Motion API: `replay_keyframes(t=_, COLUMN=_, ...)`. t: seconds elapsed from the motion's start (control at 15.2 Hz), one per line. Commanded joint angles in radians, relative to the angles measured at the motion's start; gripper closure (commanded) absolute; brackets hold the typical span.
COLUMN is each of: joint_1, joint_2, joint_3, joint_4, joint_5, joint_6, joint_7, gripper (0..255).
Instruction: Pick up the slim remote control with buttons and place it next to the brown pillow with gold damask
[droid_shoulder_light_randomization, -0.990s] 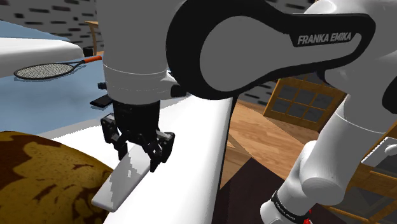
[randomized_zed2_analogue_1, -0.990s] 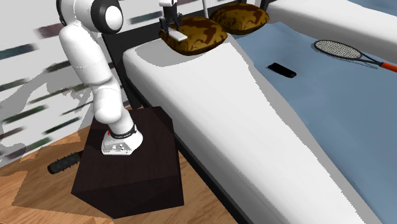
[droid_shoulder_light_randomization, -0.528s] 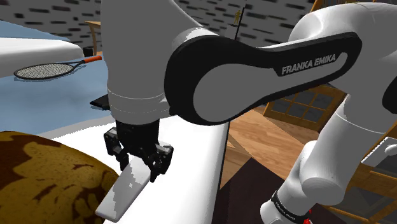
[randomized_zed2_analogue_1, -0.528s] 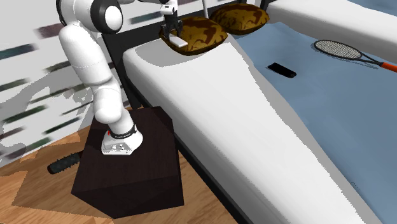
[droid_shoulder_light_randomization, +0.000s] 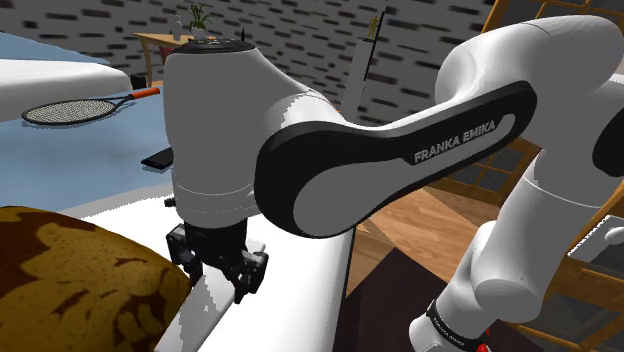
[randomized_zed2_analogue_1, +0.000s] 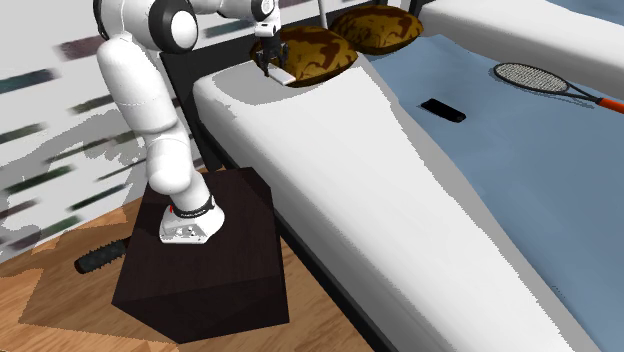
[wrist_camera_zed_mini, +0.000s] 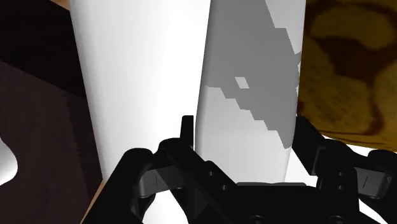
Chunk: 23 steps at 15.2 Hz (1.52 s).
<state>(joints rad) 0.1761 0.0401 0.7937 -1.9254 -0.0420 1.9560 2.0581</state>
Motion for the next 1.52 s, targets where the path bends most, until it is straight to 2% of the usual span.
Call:
replay_keyframes(t=0.0, joint_1=0.002, joint_2=0.006, joint_3=0.001, joint_4=-0.022, joint_5=-0.005, joint_6=0.026, joint_7=0.006, gripper=255)
replay_keyframes(t=0.73, joint_1=0.014, joint_2=0.072, joint_3=-0.002, joint_4=-0.115, joint_5=-0.064, joint_6=0.164, joint_7=0.048, gripper=255)
replay_keyframes(t=1.45, joint_1=0.038, joint_2=0.167, joint_3=-0.025, joint_4=-0.180, joint_5=-0.156, joint_6=0.293, joint_7=0.112, gripper=255)
